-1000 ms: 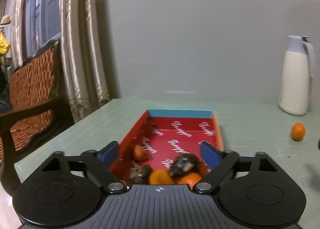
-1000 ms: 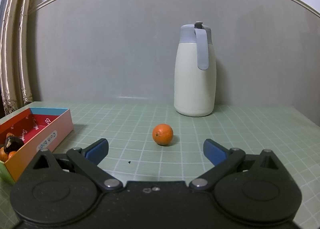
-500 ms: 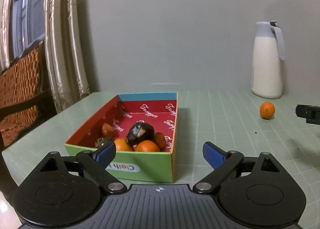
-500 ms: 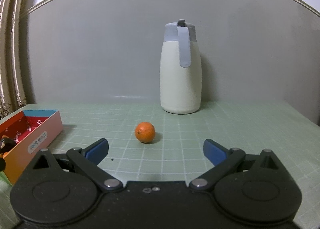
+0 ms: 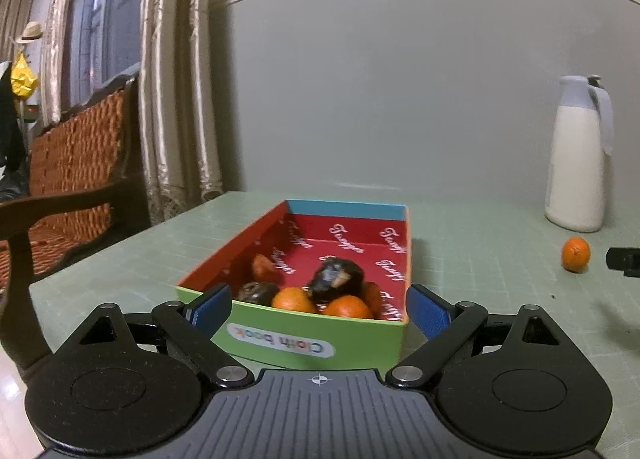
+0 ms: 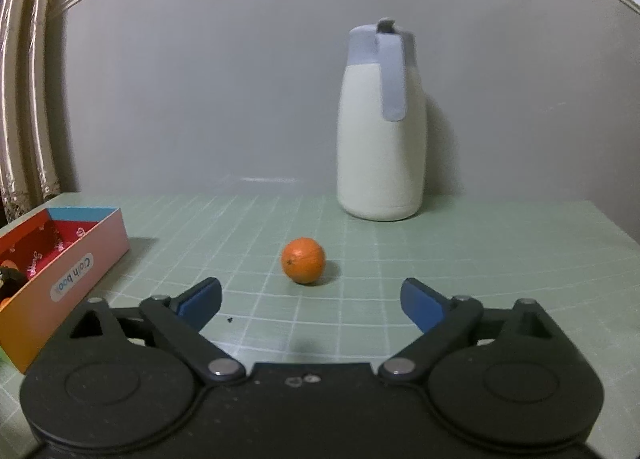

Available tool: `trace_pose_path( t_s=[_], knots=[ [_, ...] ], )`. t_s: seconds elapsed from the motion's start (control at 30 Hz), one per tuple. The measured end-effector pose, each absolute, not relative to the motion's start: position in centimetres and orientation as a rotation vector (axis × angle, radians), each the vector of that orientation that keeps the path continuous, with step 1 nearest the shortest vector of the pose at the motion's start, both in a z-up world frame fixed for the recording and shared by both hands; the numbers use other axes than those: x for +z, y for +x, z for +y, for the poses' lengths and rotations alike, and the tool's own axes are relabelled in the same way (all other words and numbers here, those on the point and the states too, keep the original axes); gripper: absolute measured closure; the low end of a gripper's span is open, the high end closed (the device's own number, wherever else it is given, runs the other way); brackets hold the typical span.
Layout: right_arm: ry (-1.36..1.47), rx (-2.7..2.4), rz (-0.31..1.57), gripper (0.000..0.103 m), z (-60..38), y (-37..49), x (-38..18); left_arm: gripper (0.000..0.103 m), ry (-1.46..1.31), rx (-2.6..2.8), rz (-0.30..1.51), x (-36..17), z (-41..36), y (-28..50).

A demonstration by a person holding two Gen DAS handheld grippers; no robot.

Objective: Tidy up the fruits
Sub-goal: 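Move the right gripper to the last orange and grasp it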

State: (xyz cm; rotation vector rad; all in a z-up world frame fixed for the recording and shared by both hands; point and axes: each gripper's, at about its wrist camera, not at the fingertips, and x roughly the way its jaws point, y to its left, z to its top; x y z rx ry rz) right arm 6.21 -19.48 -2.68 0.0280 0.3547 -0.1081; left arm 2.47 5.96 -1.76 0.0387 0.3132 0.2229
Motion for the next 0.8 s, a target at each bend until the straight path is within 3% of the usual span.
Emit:
trace_pose_path(
  t_s=[0.13, 0.8],
  knots=[
    [0.05, -0.072, 0.392, 0.021, -19.1, 7.9, -3.1, 0.01, 0.03, 0.246, 0.32, -1.8, 6.7, 2.7],
    [0.055, -0.081, 0.486, 0.03, -20.0, 15.2, -3.9, 0.008, -0.005, 0.288, 0.35, -2.5, 8.1, 4.0]
  ],
)
